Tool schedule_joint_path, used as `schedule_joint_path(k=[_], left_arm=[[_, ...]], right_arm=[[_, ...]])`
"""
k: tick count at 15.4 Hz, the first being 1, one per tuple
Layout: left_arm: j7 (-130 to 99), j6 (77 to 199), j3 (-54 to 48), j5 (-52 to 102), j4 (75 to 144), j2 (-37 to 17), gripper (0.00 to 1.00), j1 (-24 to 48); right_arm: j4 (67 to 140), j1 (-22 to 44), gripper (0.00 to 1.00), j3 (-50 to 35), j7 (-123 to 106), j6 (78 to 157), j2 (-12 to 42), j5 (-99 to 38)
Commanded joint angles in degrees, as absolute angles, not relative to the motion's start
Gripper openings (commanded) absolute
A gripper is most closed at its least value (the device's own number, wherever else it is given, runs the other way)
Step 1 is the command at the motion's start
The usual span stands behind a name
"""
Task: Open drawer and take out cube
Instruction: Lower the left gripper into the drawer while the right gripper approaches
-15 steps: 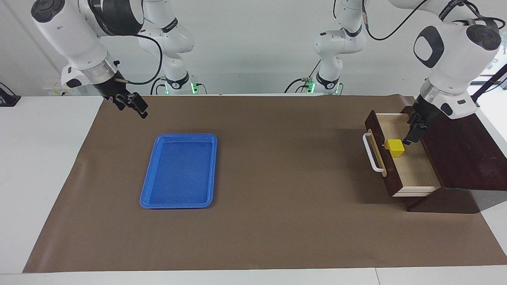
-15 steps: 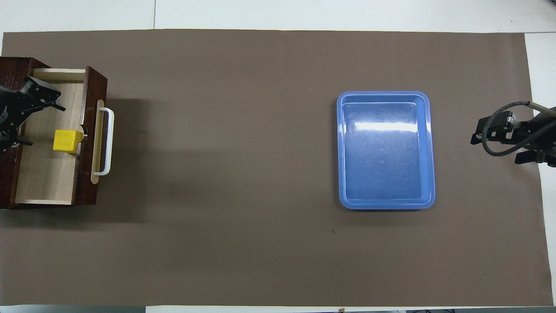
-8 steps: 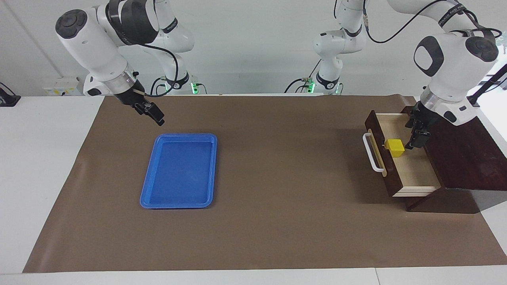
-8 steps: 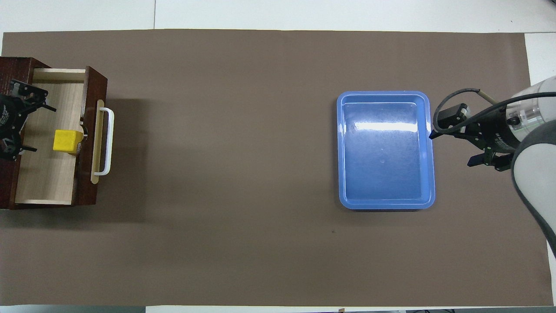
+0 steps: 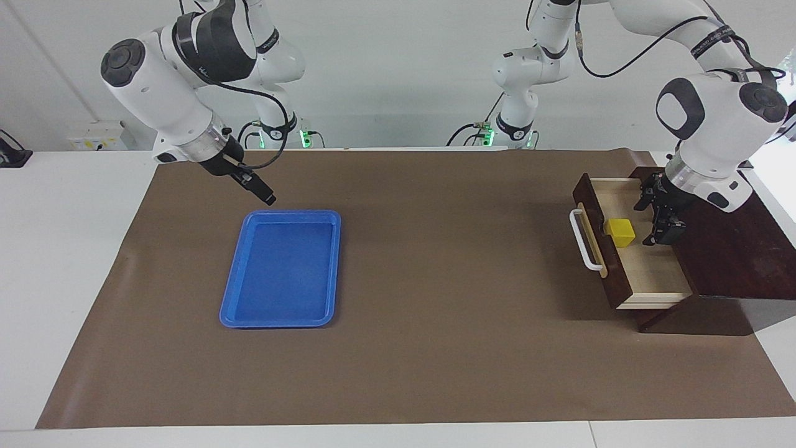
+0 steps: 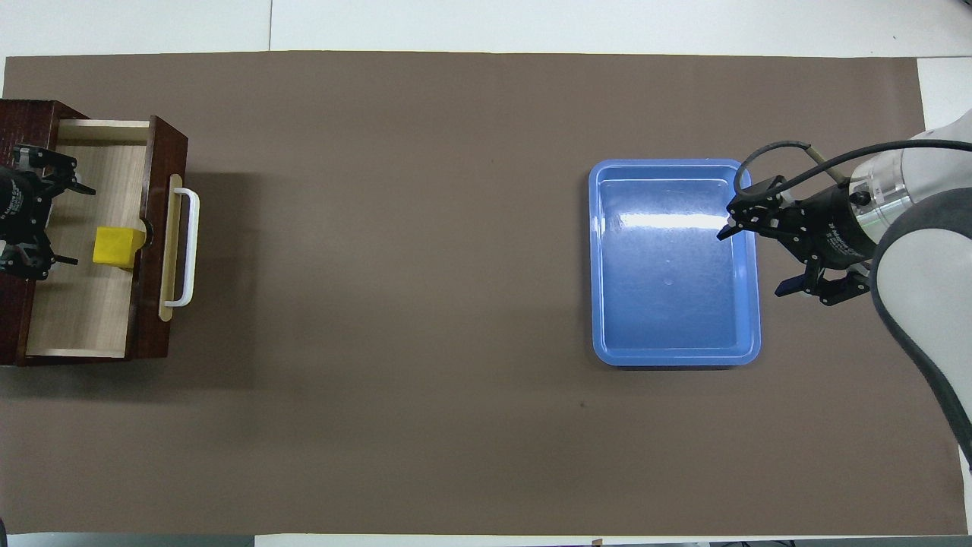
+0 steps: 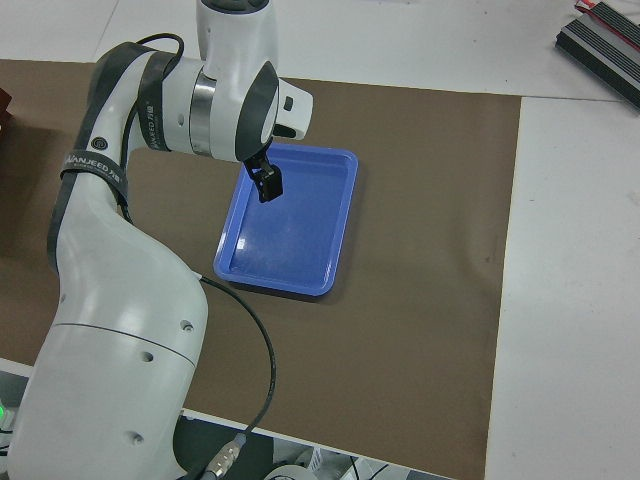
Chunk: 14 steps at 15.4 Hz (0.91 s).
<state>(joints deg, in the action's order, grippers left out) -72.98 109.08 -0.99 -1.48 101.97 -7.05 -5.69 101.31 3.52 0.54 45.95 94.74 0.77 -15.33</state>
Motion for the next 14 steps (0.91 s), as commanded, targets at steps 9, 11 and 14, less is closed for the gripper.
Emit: schedule_joint_path(k=[9, 11, 14], left_arm=[[-76.11, 113.02, -1.05, -0.62, 107.48, -5.71, 1.0, -5.27], [-76.03, 113.82, -1.05, -0.62, 108.8, -4.92, 1.0, -5.36], [-76.11, 113.73, -1.05, -0.62, 109.07, -4.83, 1.0, -5.45]], right_arm=[[102.04, 3.08, 1.0, 0.44, 51.24, 95.71, 0.44, -19.86], [102.04, 2.99, 1.0, 0.44, 51.15, 95.71, 0.44, -19.86], [102.13, 2.99, 1.0, 0.44, 51.15, 96.5, 0.44, -20.3]])
